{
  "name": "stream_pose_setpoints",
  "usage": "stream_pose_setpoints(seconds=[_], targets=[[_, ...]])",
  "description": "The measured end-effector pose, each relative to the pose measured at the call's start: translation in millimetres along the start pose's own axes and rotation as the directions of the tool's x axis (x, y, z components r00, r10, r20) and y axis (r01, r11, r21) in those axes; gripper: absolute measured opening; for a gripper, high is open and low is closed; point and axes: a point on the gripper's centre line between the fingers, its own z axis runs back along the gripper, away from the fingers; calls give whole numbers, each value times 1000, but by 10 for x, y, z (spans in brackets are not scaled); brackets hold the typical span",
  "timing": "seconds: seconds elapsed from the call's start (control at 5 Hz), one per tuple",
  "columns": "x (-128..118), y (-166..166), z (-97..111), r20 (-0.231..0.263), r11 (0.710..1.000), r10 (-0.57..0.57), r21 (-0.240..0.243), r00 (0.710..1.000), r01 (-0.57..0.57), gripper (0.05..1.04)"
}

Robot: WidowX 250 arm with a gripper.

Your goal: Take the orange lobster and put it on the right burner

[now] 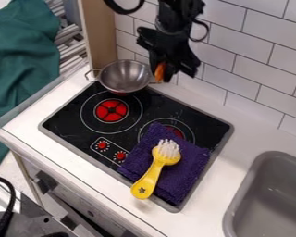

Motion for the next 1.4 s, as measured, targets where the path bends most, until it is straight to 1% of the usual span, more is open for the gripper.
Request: stream_pose_setpoints(seconds=[0.2, 0.4, 0.6, 0.8, 1.0, 1.2, 1.4], targets=[[-126, -59, -36, -54, 1000, -2, -21, 999, 1, 222], [-266, -251, -162, -144, 998, -17, -67, 989, 7, 222], [-253, -422, -210, -178, 996, -9, -92, 984, -7, 215], [-247, -521, -298, -199, 995, -3, -102, 980, -18, 208], [-172, -571, -319, -194, 995, 4, -97, 981, -23, 207], [-46, -589, -337, -190, 995, -2, -96, 982, -16, 258], [59, -597, -311, -191, 995, 14, -89, 982, -32, 528]])
